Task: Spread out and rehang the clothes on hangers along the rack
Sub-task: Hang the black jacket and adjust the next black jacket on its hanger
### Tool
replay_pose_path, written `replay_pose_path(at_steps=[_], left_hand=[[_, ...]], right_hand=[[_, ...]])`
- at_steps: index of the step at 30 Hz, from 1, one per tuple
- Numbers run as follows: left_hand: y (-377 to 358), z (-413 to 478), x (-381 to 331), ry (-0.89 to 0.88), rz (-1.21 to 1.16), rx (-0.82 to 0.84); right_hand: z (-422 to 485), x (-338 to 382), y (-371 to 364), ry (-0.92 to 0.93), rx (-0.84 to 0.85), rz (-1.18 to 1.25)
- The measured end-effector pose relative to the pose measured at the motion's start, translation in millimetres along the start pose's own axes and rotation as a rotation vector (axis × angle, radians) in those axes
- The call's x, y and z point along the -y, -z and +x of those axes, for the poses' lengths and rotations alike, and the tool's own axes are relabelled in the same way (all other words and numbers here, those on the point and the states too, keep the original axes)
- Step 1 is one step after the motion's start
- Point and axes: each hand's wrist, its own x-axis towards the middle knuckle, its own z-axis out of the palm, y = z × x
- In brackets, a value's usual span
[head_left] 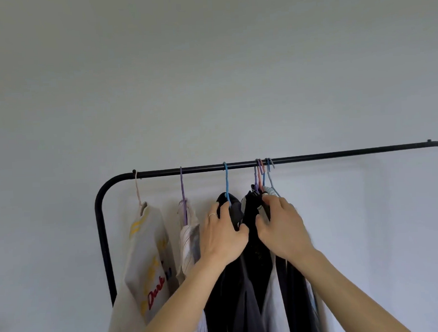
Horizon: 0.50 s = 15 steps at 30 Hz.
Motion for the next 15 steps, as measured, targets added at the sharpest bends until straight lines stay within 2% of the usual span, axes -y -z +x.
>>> replay_pose_path(at_steps=[2,5,9,11,15], left_hand=[[-13,6,-4,0.085,-0.111,0.109],[-29,13,-4,0.200,-0.230,0.208],[-42,15,-3,0.243,-0.365,0.197],[-46,16,-1,0.246,-0.393,0.162],[-49,16,0,0.259,-0.383,0.094]], right_hand=[[4,-12,1,-0.023,0.082,-0.152],[8,-22,1,-0.011,0.086,-0.326],[18,-26,-1,-0.015,0.154,-0.505],[24,-27,-4,-0.065,0.215,-0.514],[43,-25,-4,-0.267,0.365,-0.355]])
